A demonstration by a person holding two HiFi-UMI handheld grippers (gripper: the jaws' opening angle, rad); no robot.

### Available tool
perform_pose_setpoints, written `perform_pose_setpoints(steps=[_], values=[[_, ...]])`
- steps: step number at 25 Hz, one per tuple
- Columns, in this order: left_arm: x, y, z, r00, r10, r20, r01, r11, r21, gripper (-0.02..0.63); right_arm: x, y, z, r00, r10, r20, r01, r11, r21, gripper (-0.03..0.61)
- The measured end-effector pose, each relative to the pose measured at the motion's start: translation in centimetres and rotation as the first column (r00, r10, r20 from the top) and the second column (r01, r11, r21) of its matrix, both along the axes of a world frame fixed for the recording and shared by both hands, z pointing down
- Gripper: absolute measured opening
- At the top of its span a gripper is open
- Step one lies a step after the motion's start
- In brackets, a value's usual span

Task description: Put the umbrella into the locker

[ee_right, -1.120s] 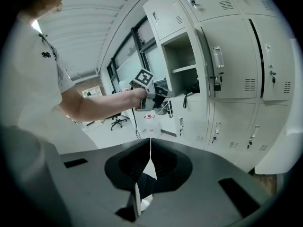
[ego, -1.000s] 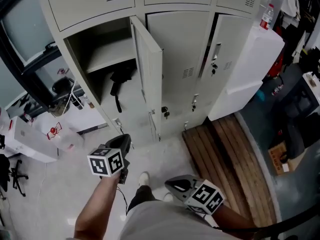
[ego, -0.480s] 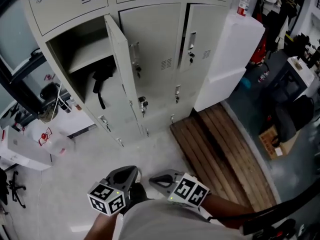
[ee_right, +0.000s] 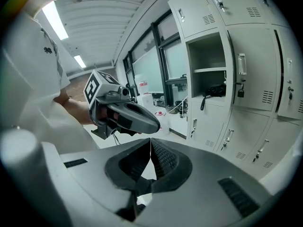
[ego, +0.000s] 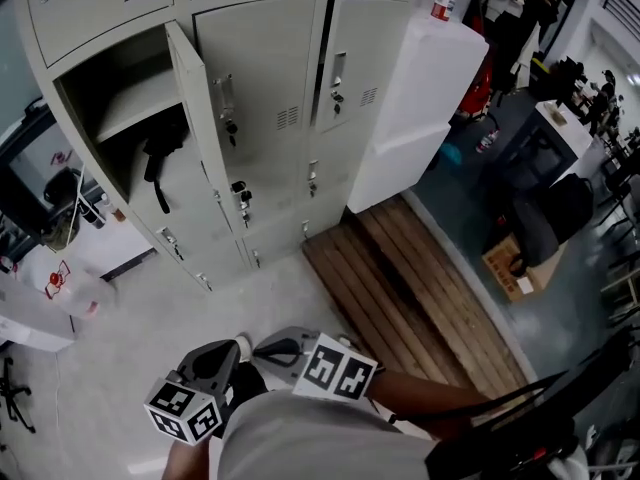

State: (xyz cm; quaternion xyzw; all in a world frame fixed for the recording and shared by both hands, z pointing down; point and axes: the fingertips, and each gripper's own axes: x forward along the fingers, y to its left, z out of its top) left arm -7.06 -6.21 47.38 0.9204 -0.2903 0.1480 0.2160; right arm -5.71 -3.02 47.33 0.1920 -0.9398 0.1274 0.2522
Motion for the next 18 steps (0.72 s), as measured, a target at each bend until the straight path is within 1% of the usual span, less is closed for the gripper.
perform_pose_setpoints(steps=[3,7,11,18], values=[[0.1,0.5,0.3,1.0,0.013,0.02,-0.014,1.0,0.016,0.009,-0.4,0.3,0.0,1.0,-0.009,0.001,0.009,1.0,0.003,0.015],[-0.2,0.9,0.6,1.0,0.015,0.016,-0.015,1.0,0.003,0.009,-0.8,0.4,-0.1,1.0,-0.011,-0.005,0.011,1.0,0.003,0.015],[-0.6,1.1,1.0,0.999,0.027,0.029,-0.026,1.0,-0.004,0.011,-1.0,0.4,-0.2,1.0,-0.008,0.0,0.008,1.0,0.003,0.015],[-1.0,0.6,1.5,0.999,0.029,0.035,-0.028,1.0,-0.006,0.011,-1.6,-0.1,0.0,1.0,-0.015,-0.009,0.015,1.0,0.004,0.015]])
